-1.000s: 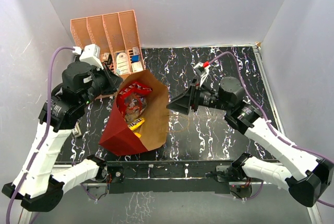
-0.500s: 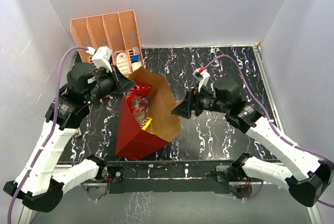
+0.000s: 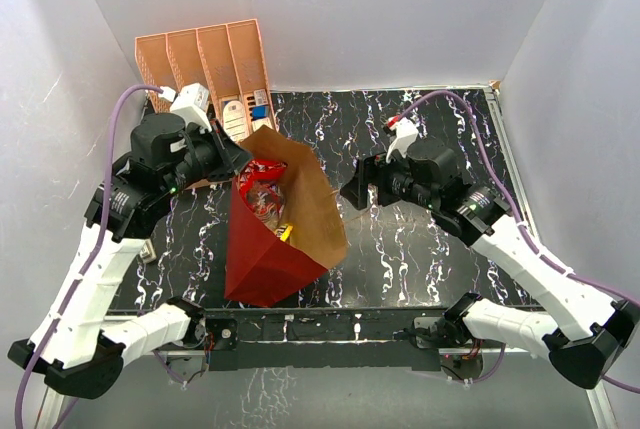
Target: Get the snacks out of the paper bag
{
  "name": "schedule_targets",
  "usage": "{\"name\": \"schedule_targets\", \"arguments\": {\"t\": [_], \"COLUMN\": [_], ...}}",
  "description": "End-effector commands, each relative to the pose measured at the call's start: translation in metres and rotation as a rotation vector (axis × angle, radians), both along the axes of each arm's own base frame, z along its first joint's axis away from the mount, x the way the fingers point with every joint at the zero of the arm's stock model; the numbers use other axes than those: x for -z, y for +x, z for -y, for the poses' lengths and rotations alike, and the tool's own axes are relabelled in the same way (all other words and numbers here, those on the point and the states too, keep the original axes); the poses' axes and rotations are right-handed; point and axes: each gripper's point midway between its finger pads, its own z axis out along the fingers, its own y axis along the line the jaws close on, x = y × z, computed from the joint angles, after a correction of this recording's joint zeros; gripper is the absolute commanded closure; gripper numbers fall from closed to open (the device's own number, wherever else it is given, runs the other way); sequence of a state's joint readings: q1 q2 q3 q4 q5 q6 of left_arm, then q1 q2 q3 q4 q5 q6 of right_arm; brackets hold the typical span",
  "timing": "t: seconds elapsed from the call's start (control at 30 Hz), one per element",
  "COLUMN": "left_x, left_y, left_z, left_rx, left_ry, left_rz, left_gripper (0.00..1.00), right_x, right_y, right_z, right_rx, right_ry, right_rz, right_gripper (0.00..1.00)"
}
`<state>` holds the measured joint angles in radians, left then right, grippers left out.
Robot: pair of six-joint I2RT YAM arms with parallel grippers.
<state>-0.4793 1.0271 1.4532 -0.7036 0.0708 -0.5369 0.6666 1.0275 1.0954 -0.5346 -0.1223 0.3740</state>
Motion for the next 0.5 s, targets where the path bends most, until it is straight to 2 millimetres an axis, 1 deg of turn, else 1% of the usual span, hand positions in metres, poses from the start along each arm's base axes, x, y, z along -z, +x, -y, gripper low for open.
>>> {"name": "schedule_targets", "arguments": {"t": [0.0,0.1,0.17,0.2,0.23,0.33,0.37,0.47], "left_x": [-0.026,-0.024,-0.024,-0.024,-0.024,-0.027,-0.03,-0.043], "left_y": [0.003,0.003,0.001,0.001,0.001,0.004,0.006,0.018], "left_z": [0.001,0.001,0.0,-0.001,-0.002,-0.007,-0.01,-0.022], "left_rx": [-0.013,-0.004,0.0,-0.001,-0.003,-0.027,-0.041,-0.099], "left_ry": [-0.056,-0.042,-0.03,-0.024,-0.022,-0.008,0.002,0.059], "left_rz": [0.073,0.063,0.063,0.065,0.071,0.106,0.12,0.178], "left_gripper": [1.0,1.0,1.0,1.0,1.0,1.0,1.0,1.0], "right_x": [0.004,0.027,0.035,0.034,0.034,0.025,0.022,0.014], "right_y": [0.01,0.009,0.008,0.007,0.007,0.001,-0.001,-0.012], "right_z": [0.026,0.025,0.02,0.015,0.01,-0.012,-0.019,-0.044], "right_rx": [0.12,0.139,0.117,0.095,0.071,-0.026,-0.05,-0.153], "right_ry": [-0.101,-0.118,-0.117,-0.105,-0.09,0.0,0.033,0.145], "right_rz": [0.019,-0.052,-0.073,-0.071,-0.071,-0.068,-0.084,-0.141], "right_gripper": [0.1,0.13,0.17,0.22,0.29,0.6,0.66,0.79]}}
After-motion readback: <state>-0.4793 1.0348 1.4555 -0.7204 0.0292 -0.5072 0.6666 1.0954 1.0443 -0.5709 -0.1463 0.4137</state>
